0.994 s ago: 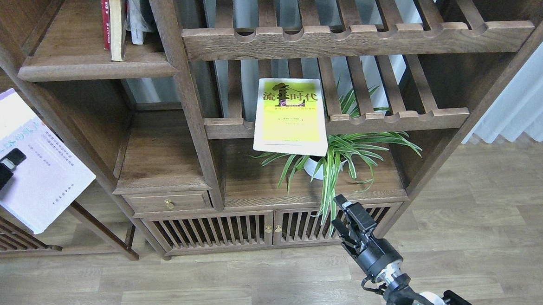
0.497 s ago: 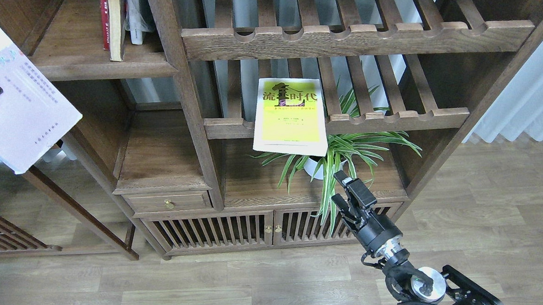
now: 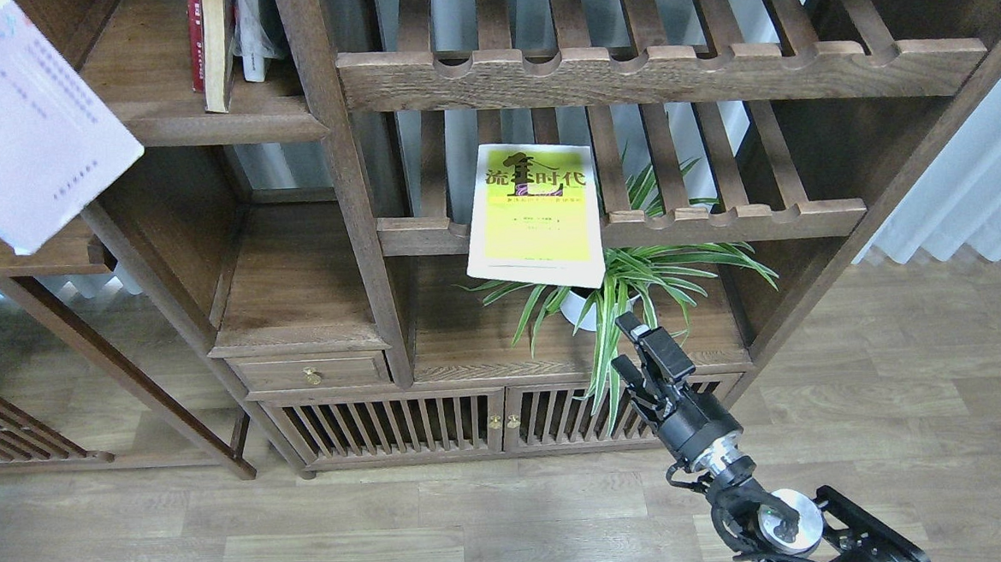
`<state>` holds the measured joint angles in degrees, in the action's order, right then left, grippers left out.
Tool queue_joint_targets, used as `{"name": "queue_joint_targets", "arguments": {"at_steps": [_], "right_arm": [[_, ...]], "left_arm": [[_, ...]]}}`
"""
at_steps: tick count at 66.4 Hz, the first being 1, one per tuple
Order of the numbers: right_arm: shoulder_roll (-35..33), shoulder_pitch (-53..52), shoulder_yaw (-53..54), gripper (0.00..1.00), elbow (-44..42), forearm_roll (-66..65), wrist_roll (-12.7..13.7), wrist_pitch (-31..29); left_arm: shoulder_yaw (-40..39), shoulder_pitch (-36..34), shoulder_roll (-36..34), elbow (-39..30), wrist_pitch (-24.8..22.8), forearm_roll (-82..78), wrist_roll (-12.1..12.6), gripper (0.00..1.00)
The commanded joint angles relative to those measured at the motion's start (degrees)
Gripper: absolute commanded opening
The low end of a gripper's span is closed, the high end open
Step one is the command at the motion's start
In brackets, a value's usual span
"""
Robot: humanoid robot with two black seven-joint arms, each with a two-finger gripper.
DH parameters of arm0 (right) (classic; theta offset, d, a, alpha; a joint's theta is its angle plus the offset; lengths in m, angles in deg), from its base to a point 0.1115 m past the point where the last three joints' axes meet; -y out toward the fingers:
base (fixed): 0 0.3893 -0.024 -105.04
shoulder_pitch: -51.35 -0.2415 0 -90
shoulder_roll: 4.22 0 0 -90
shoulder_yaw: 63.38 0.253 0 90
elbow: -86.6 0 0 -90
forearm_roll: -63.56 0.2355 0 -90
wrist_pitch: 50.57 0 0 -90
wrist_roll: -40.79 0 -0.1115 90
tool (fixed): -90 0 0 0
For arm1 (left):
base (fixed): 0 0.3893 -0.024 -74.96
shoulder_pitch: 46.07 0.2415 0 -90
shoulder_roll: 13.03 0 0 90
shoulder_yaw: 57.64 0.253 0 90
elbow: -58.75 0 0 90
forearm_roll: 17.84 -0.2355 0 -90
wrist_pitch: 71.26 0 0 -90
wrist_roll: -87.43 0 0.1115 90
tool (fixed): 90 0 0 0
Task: Organize books on shelf
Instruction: 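Insert the white book into the upper shelf beside the red book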
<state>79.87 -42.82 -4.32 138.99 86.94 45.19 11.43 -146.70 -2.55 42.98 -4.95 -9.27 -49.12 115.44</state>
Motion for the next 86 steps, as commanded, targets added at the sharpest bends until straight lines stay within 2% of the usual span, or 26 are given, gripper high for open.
{"name": "queue_joint_targets", "arguments": {"at_steps": [1, 19, 29, 35, 48, 60, 71, 80, 86], "right_arm": [[-0.06, 0.3, -0.09, 0.99, 0.0, 0.0, 0.08, 0.0], [-0.15, 0.56, -0.09, 0.99, 0.44, -0.09, 0.08, 0.0], [-1.47, 0.48, -0.09, 0.99, 0.7, 0.0, 0.08, 0.0], [-1.73, 0.56, 0.0, 0.99, 0.79, 0.0, 0.08, 0.0], [-1.74, 0.04, 0.09, 0.99, 0.79, 0.09, 0.08, 0.0], [-0.94, -0.14, -0.18, 0.99, 1.05, 0.18, 0.08, 0.0], [-0.42, 0.21, -0.35, 0.99, 1.14, 0.53, 0.08, 0.0], [-0.33, 0.21, -0.27, 0.99, 1.14, 0.53, 0.08, 0.0], [-0.33, 0.04, -0.27, 0.99, 1.23, 0.53, 0.08, 0.0]], "left_arm": [[1.88, -4.93, 1.3, 2.79, 0.0, -3.43, -0.01, 0.0], [2.23, -13.01, 10.79, 10.79, 0.0, -12.13, -0.41, 0.0], [2.23, -16.7, 14.13, 15.0, 0.0, -18.37, -5.24, 0.0], [2.67, -18.46, 14.13, 16.15, 0.0, -19.95, -7.09, 0.0], [7.14, -23.91, 14.13, 22.39, 0.0, -20.13, -8.5, 0.0], [9.52, -24.97, 14.04, 25.11, 0.0, -21.45, -11.22, 0.0], [12.69, -25.85, 13.96, 26.87, 0.0, -25.14, -16.32, 0.0], [13.57, -25.67, 13.96, 27.49, 0.0, -25.32, -18.52, 0.0], [15.06, -25.58, 13.96, 27.84, 0.0, -25.76, -21.06, 0.0]]}}
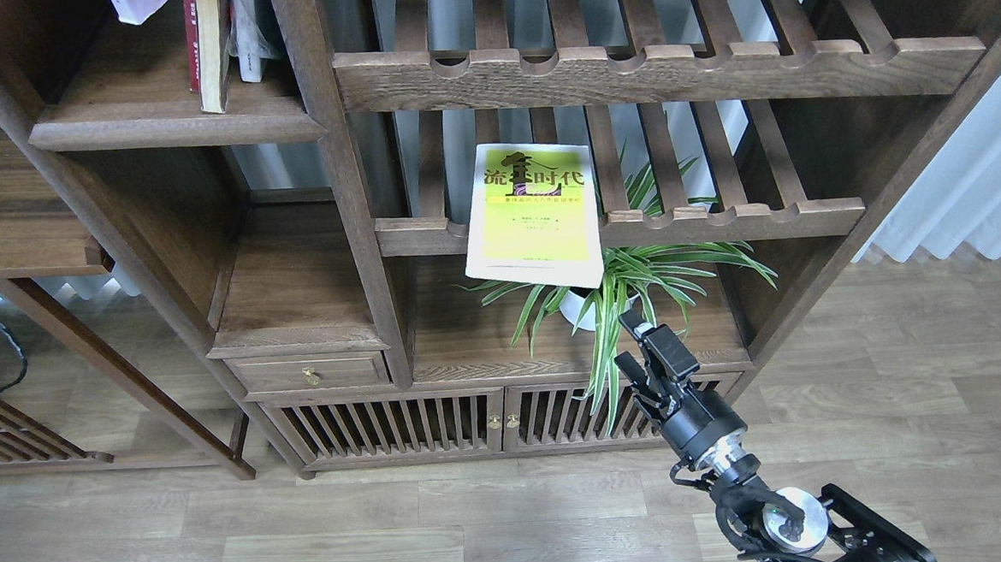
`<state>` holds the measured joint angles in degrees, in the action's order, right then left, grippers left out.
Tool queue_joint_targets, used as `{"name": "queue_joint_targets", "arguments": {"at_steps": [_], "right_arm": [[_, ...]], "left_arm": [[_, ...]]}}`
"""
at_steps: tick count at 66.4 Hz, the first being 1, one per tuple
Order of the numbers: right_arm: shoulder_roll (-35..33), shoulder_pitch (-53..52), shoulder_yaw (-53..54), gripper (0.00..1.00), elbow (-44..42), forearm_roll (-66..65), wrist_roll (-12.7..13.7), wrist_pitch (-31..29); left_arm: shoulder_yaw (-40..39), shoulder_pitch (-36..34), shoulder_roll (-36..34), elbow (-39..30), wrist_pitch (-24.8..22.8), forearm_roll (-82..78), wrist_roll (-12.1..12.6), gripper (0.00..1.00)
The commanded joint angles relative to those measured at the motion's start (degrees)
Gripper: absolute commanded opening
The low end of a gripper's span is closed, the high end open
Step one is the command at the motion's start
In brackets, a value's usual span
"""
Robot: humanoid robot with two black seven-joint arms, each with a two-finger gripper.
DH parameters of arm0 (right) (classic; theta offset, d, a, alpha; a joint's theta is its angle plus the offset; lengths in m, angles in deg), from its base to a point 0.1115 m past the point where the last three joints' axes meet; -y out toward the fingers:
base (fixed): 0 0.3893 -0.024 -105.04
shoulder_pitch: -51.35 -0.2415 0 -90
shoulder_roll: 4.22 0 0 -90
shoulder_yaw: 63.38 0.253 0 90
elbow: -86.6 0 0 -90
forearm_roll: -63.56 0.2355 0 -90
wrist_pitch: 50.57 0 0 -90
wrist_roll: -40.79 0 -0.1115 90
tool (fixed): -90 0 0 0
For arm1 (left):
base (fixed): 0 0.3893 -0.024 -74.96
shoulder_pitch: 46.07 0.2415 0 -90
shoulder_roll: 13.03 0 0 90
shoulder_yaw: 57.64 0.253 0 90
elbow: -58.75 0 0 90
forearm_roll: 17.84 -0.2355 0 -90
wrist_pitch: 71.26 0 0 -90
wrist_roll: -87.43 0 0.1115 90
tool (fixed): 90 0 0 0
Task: Organize books on shelf
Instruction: 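Insert the white book into the upper shelf beside the red book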
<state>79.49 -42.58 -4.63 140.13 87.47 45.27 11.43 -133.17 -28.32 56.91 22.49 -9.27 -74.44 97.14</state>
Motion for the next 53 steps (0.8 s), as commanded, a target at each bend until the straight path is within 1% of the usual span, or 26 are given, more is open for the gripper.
{"name": "queue_joint_targets", "arguments": {"at_steps": [1, 4, 5, 7, 8, 13, 20, 37, 53], "right_arm": [[0.05, -0.29, 0.05, 0.99, 0.18, 0.0, 0.0, 0.0], [0.05, -0.29, 0.14, 0.99, 0.27, 0.0, 0.0, 0.0], [0.05, -0.29, 0.14, 0.99, 0.27, 0.0, -0.09, 0.0], [0.05, -0.29, 0.14, 0.99, 0.27, 0.0, -0.09, 0.0], [0.05, -0.2, 0.23, 0.99, 0.35, 0.09, -0.09, 0.0], [0.05, -0.12, 0.32, 0.99, 0.53, 0.09, -0.18, 0.0], [0.05, 0.06, 0.32, 0.99, 0.53, 0.09, -0.27, 0.0], [0.14, 0.06, 0.32, 0.99, 0.62, 0.09, -0.35, 0.0], [0.4, -0.03, 0.32, 0.99, 0.62, 0.09, -0.35, 0.0]], "left_arm": [[2.14, 0.18, 0.02, 0.66, 0.0, -0.61, -3.9, 0.0], [3.11, 0.18, -0.16, 0.93, 0.0, -0.79, -5.4, 0.0], [3.72, 0.26, -0.25, 1.1, 0.0, -0.79, -6.45, 0.0], [4.43, 0.35, -0.33, 1.28, 0.0, -0.79, -7.69, 0.0], [6.0, 0.44, -0.42, 1.8, 0.0, -0.88, -10.39, 0.0], [7.33, 0.53, -0.42, 2.59, 0.0, -0.88, -12.26, 0.0], [7.86, 0.53, -0.16, 4.0, 0.0, -0.79, -12.44, 0.0], [8.21, 0.09, 1.07, 7.6, 0.0, -0.09, -11.3, 0.0], [9.0, -0.61, 2.57, 11.03, 0.0, -0.09, -11.12, 0.02]]}}
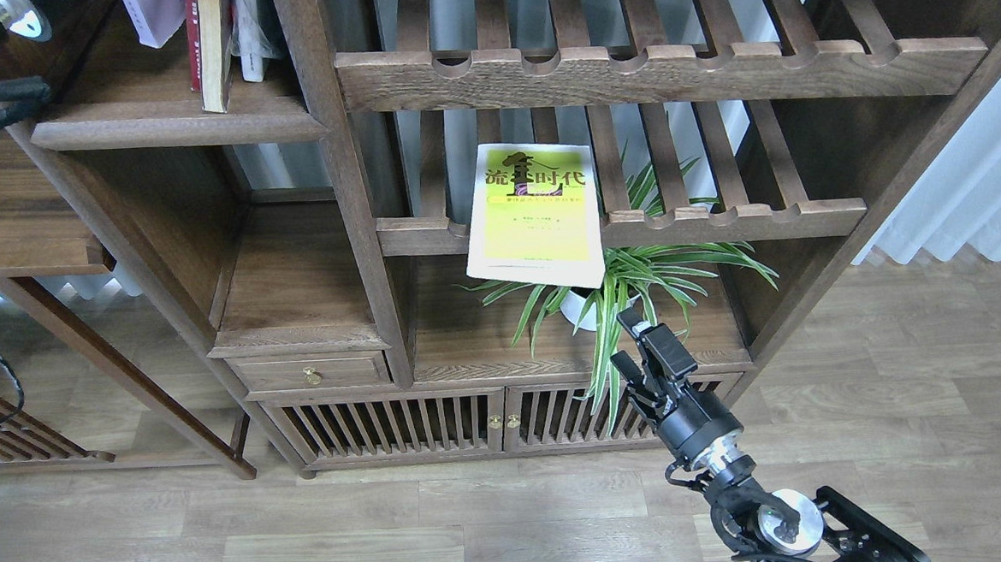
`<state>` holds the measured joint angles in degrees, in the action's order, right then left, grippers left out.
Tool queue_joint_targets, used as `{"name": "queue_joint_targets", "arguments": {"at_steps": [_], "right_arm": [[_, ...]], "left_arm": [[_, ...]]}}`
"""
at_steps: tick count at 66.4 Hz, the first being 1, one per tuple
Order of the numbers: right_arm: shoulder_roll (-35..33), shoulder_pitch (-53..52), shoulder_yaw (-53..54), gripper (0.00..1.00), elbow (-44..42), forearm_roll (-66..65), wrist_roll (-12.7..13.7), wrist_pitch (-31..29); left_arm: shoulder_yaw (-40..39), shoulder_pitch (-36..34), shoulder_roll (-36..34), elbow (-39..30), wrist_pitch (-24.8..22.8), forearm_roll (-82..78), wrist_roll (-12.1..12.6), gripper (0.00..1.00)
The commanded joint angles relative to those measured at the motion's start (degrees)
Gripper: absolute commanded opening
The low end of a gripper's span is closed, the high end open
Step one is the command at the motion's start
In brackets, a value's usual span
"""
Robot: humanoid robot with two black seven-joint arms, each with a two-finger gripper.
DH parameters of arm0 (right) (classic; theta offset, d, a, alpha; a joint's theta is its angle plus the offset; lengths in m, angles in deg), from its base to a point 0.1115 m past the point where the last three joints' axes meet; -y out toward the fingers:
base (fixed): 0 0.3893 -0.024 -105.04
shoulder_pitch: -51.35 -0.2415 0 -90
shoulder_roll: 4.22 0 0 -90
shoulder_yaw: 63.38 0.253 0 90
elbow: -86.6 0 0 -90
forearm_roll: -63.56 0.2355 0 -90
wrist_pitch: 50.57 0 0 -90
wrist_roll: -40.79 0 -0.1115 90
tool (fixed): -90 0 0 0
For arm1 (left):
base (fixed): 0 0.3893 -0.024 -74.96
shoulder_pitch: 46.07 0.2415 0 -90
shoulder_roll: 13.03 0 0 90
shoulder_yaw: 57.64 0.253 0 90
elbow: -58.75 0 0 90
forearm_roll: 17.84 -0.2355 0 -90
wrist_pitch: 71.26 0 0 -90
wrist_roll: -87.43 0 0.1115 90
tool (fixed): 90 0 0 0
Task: Organize books on shelf
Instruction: 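Insert the white book into the upper shelf beside the red book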
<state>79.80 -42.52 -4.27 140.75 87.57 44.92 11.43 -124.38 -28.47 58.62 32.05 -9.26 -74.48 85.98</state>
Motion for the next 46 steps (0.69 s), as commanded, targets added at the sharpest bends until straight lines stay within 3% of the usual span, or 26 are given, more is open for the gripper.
{"name": "queue_joint_targets", "arguments": {"at_steps": [1, 11, 26, 46], "right_arm": [[0.1, -0.09, -0.13, 0.99, 0.0, -0.02, 0.0, 0.0], [0.1, -0.09, -0.22, 0.99, 0.0, -0.02, 0.0, 0.0], [0.1, 0.17, -0.04, 0.99, 0.08, -0.02, 0.0, 0.0], [0.01, 0.52, -0.22, 0.99, 0.17, -0.02, 0.0, 0.0]], "left_arm": [[0.21, -0.64, 1.03, 1.82, 0.0, 0.04, -0.04, 0.02], [1.35, -2.48, 2.35, 3.67, 0.0, -0.04, 0.05, 0.06], [2.32, -3.8, 2.97, 3.67, 0.0, 0.05, -0.13, 0.35], [3.19, -4.5, 2.97, 3.32, 0.0, 0.05, -0.22, 0.42]]}}
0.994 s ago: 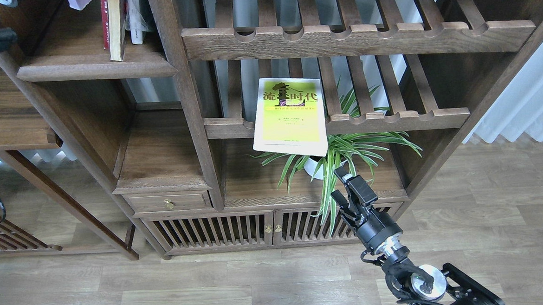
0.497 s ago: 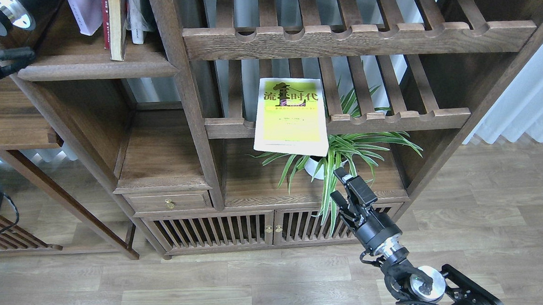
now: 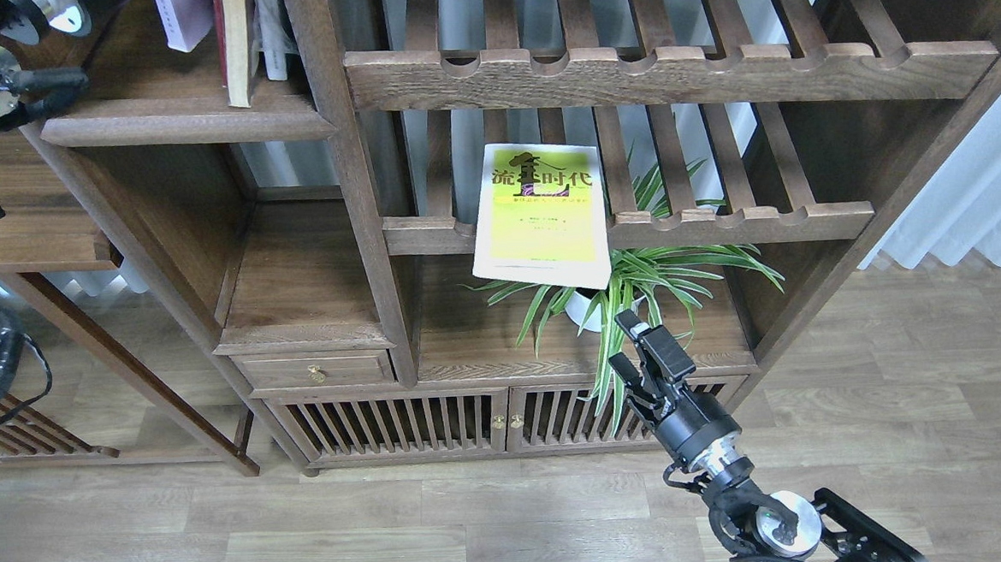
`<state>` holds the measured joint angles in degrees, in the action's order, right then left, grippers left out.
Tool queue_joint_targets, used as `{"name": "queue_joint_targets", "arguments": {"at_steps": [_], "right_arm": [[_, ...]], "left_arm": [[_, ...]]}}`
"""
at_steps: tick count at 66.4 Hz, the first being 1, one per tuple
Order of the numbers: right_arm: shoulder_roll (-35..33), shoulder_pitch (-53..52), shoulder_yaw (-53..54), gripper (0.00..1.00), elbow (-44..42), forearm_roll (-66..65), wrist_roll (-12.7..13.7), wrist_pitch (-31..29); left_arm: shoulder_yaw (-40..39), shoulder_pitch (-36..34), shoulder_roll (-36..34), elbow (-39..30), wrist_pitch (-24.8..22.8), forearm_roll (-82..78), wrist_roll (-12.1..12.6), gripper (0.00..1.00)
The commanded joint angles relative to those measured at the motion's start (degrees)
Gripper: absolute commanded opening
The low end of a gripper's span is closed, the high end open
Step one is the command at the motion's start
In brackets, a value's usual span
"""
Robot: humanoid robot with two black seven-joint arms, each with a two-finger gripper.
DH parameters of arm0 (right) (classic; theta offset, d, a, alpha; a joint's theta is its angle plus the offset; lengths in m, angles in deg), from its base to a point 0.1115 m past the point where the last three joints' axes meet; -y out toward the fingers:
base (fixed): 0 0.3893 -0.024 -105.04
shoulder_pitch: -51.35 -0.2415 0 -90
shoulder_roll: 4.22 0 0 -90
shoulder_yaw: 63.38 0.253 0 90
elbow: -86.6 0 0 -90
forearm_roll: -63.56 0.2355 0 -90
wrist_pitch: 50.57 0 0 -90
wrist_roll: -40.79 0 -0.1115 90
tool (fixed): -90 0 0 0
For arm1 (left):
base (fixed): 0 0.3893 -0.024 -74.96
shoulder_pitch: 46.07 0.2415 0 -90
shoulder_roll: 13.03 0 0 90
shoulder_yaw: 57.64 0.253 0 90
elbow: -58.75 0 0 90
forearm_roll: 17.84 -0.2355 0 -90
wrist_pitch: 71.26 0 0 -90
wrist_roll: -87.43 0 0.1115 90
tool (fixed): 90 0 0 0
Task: Organize books on shelf
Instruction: 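Insert the white book into the upper shelf beside the red book, then withdraw the left gripper and reach the right gripper to the yellow book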
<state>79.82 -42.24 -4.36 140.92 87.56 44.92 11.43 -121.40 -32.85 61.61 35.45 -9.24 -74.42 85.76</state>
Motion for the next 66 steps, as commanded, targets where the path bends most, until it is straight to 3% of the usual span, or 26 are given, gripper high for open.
{"name": "queue_joint_targets", "arguments": {"at_steps": [1, 28, 36, 42, 47, 66], "right_arm": [[-0.01, 0.34, -0.14, 0.99, 0.0, 0.0, 0.0, 0.0], [-0.01, 0.87, -0.4, 0.99, 0.79, 0.0, 0.0, 0.0], [-0.01, 0.87, -0.4, 0.99, 0.88, 0.0, -0.08, 0.0], [-0.01, 0.87, -0.14, 0.99, 0.88, 0.0, 0.0, 0.0], [-0.01, 0.87, -0.05, 0.99, 0.88, 0.0, 0.0, 0.0], [-0.01, 0.87, -0.49, 0.99, 1.41, 0.0, 0.0, 0.0]], "left_arm": [[0.22, -0.13, -0.02, -0.08, -0.03, -0.02, -0.08, 0.42], [-0.31, -3.29, -0.11, -1.13, -0.03, 2.88, -0.17, 0.45], [-0.31, -3.47, -0.72, -2.45, -0.03, 5.34, 2.46, 0.45], [-0.75, -2.85, -2.39, -5.96, -0.03, 12.27, 8.95, 0.45], [-0.13, -2.67, -3.79, -7.02, -0.03, 16.15, 11.51, 0.45], [0.57, -1.0, -4.76, -7.11, -0.03, 18.0, 12.13, 0.45]]}}
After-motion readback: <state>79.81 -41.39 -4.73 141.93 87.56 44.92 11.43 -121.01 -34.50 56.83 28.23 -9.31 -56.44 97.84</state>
